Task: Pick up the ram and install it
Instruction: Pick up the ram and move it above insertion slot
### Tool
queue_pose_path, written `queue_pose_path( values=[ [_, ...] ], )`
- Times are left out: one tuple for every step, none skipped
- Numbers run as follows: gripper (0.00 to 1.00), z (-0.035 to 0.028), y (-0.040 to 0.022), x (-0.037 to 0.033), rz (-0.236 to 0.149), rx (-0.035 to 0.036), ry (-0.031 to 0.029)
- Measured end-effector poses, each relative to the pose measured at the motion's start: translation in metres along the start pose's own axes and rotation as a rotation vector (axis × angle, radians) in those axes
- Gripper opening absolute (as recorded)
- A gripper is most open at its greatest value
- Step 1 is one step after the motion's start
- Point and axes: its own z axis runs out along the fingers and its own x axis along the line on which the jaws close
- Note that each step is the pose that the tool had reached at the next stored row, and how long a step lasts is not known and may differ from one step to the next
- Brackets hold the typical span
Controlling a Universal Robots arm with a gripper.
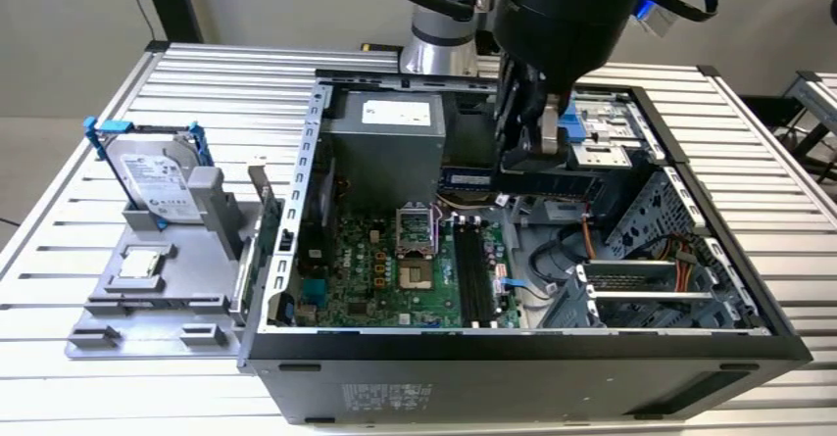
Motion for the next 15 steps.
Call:
queue_pose_path(
  values=[
    [0.0,-0.0001,-0.0009,-0.0001,0.0,-0.0006,-0.008],
    [0.0,-0.0001,-0.0017,-0.0002,0.0,-0.0013,-0.0209],
    [0.0,-0.0001,-0.0025,-0.0002,-0.001,-0.0022,-0.0339],
    [0.0,-0.0001,-0.0034,-0.0003,-0.001,-0.0026,-0.0409],
    [0.0,0.0,-0.0044,-0.0004,-0.001,-0.0026,-0.0416],
    [0.0,0.0,-0.0054,-0.0005,-0.001,-0.0026,-0.0417],
    [0.0,0.0,-0.006,-0.0005,-0.001,-0.0026,-0.0417],
    [0.0,0.0,-0.0064,-0.0007,-0.001,-0.0026,-0.0417],
    [0.0,0.0001,-0.0065,-0.0008,-0.001,-0.0026,-0.0417],
    [0.0,0.0001,-0.0065,-0.0008,-0.001,-0.0026,-0.0417],
    [0.0,0.0,-0.0065,-0.0008,-0.001,-0.0026,-0.0417],
    [0.0,0.0,-0.0065,-0.0009,-0.001,-0.0026,-0.0417],
    [0.0,0.0,-0.0069,-0.001,-0.001,-0.0026,-0.0416],
    [0.0,0.0002,-0.0074,-0.0016,-0.001,-0.0026,-0.0418],
    [0.0,0.0001,-0.0081,-0.0026,-0.001,-0.0026,-0.0417]
  ],
)
